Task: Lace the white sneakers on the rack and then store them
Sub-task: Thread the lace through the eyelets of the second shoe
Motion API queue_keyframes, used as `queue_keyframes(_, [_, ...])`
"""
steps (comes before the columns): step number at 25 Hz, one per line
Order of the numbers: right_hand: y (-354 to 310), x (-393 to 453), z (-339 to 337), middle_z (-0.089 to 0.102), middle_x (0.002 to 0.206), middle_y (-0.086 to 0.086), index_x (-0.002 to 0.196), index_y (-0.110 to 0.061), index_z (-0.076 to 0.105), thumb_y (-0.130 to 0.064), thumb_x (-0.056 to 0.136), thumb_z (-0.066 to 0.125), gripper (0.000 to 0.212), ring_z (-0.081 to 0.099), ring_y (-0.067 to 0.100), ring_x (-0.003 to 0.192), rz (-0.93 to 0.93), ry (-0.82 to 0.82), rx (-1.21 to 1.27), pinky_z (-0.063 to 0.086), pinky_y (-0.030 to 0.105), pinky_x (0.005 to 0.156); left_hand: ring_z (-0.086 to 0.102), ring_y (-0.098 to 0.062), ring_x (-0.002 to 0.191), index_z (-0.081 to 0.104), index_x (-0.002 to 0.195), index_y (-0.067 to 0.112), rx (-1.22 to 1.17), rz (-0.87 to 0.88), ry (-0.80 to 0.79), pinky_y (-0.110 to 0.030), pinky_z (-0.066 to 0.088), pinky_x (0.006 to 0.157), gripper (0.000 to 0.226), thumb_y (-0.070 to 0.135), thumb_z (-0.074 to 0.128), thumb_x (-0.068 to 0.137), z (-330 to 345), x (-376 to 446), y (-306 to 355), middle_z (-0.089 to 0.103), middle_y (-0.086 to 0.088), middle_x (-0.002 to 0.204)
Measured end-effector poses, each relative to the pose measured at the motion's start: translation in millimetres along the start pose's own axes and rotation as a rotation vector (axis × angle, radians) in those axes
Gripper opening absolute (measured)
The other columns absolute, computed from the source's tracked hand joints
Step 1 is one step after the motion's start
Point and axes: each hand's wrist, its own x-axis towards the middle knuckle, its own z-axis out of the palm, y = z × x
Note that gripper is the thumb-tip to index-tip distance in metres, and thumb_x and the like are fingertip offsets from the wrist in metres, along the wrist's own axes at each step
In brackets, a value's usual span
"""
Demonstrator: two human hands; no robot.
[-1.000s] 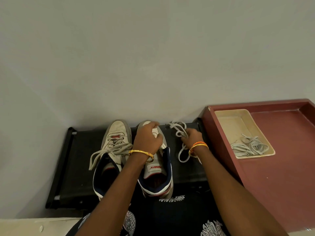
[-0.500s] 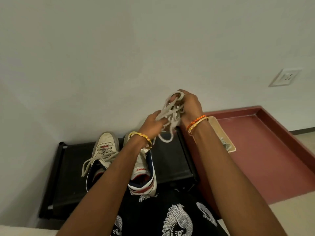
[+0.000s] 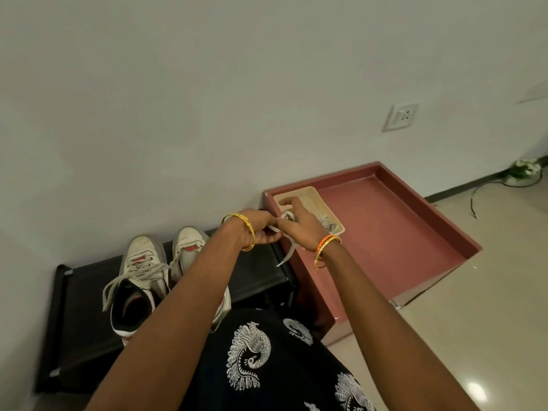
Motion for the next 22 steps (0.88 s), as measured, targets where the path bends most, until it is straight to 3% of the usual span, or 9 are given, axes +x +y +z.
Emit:
queue_keyframes(2, [10.3,-5.5,-19.7,0.061,0.103,0.002,0.125,-0.019,0.05,-0.047,0.073,0.059,0.06,0.06,0.016,0.09,0.106,-0.108,-0.016,0.048,0.032,0.085,0.062,-0.018,0.057,0.055,0.081,-0.003,0.122,0.028,0.0,-0.018,0.052,0.043,0.01,-0.01,0.052,0.088,19.0,1.5,-2.7,0.058,-0.014,0.076])
queue_keyframes(6, [59.2,-1.3,-60.1,0.064,0.071,0.006,0.084,-0.009,0.064,-0.021,0.085,0.061,0.013,0.059,0.021,0.064,0.244,-0.055,-0.052,0.052,0.04,0.07,0.065,-0.025,0.077,0.059,0.09,-0.002,-0.076,0.074,-0.073,-0.031,0.059,0.065,0.005,-0.003,0.062,0.085,44.2,12.3,-6.3,0.062,-0.015,0.088])
queue_keyframes(7, [73.6,-1.3,-73.3,0.061,0.068,0.007,0.082,-0.006,0.064,-0.017,0.086,0.059,0.013,0.056,0.022,0.061,0.278,0.041,-0.034,0.049,0.039,0.063,0.065,-0.025,0.08,0.06,0.093,0.0,-0.078,0.066,-0.072,-0.032,0.059,0.068,0.009,0.002,0.063,0.086,47.2,17.0,-7.8,0.062,-0.014,0.094])
queue_keyframes(10, [105.1,-4.2,-119.4,0.054,0.06,0.008,0.07,-0.009,0.059,-0.02,0.087,0.06,0.02,0.047,0.02,0.049,0.343,0.476,0.214,0.038,0.027,0.048,0.061,-0.022,0.09,0.052,0.118,0.001,0.254,-0.012,0.047,-0.033,0.058,0.061,0.041,0.016,0.069,0.084,55.4,35.7,-31.1,0.058,-0.013,0.115])
queue_keyframes(12, [119.5,2.5,-141.9,0.055,0.064,0.006,0.08,-0.009,0.058,-0.022,0.089,0.061,0.016,0.05,0.017,0.051,0.373,0.712,0.394,0.04,0.024,0.049,0.056,-0.023,0.097,0.042,0.131,0.003,0.389,-0.059,0.122,-0.033,0.056,0.068,0.059,0.025,0.07,0.083,62.0,46.7,-55.9,0.052,-0.01,0.122])
queue_keyframes(14, [140.8,17.4,-146.2,0.056,0.07,0.005,0.091,-0.009,0.056,-0.02,0.091,0.058,0.011,0.053,0.016,0.057,0.414,0.825,0.474,0.043,0.024,0.054,0.054,-0.022,0.096,0.041,0.132,0.005,0.383,-0.058,0.12,-0.033,0.055,0.072,0.059,0.029,0.068,0.085,68.0,56.0,-76.1,0.05,-0.007,0.113])
queue_keyframes(17, [181.1,32.7,-126.8,0.058,0.081,0.014,0.092,-0.011,0.052,-0.02,0.088,0.059,0.012,0.056,0.015,0.05,0.553,0.734,0.439,0.047,0.032,0.058,0.058,-0.02,0.082,0.047,0.116,0.004,0.372,-0.029,0.135,-0.033,0.057,0.066,0.041,0.023,0.067,0.086,67.4,75.0,-89.5,0.053,-0.008,0.096])
queue_keyframes(19, [200.1,32.5,-111.9,0.054,0.073,0.013,0.093,-0.013,0.047,-0.014,0.089,0.055,0.009,0.054,0.017,0.046,0.619,0.577,0.597,0.049,0.028,0.046,0.059,-0.019,0.07,0.043,0.109,0.007,0.368,-0.032,0.191,-0.034,0.057,0.063,0.029,0.009,0.063,0.088,60.3,83.8,-93.6,0.054,-0.012,0.09])
queue_keyframes(22, [211.3,31.1,-100.9,0.051,0.077,0.012,0.089,-0.007,0.048,0.007,0.085,0.036,0.018,0.057,0.025,0.062,0.637,0.599,0.699,0.049,0.026,0.044,0.061,-0.021,0.062,0.04,0.115,0.005,0.29,-0.089,0.222,-0.031,0.055,0.054,0.032,-0.004,0.057,0.089,44.1,90.5,-109.3,0.057,-0.015,0.09])
